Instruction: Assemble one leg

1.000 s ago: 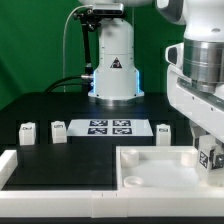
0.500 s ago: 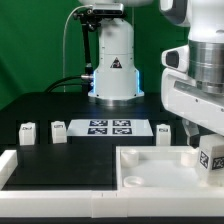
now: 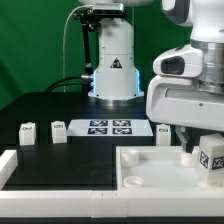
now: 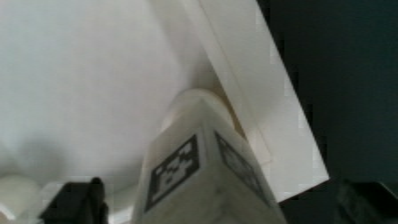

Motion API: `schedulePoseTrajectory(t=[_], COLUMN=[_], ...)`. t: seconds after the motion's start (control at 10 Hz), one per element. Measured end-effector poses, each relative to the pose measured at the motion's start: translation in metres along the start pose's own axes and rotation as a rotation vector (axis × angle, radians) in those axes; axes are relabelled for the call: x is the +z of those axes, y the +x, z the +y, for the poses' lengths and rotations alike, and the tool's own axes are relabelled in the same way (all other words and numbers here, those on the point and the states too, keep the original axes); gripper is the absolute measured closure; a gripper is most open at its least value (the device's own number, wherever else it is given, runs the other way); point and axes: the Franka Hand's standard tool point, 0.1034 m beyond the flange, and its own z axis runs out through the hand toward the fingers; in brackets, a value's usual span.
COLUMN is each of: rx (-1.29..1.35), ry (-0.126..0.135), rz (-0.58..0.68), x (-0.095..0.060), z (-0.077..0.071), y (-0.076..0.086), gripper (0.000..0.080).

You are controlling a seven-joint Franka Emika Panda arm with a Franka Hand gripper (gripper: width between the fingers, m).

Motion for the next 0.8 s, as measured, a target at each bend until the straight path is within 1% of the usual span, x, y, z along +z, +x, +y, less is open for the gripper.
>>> schedulePoseTrajectory(t=[0.3, 0.4, 0.5, 0.6, 0.7, 0.8], rx=[-0.234, -0.354, -0.379, -0.374, -0.374, -0.374], ry=[-0.001, -0.002, -0.001, -0.001, -0.001, -0.001], rz=[0.000, 0.000, -0.001, -0.001, -0.001, -0.001], x=[0.0002, 0.0003, 0.0006, 0.0007, 0.0009, 0.0010], z=[0.0004, 0.0007, 0.0007, 0.0006, 0.0007, 0.0007], y=[-0.0001, 0.0001, 0.0000, -0.0001, -0.0002, -0.0002], gripper=[0.0150, 0.0150, 0.0150, 0.0178, 0.0178, 0.0362])
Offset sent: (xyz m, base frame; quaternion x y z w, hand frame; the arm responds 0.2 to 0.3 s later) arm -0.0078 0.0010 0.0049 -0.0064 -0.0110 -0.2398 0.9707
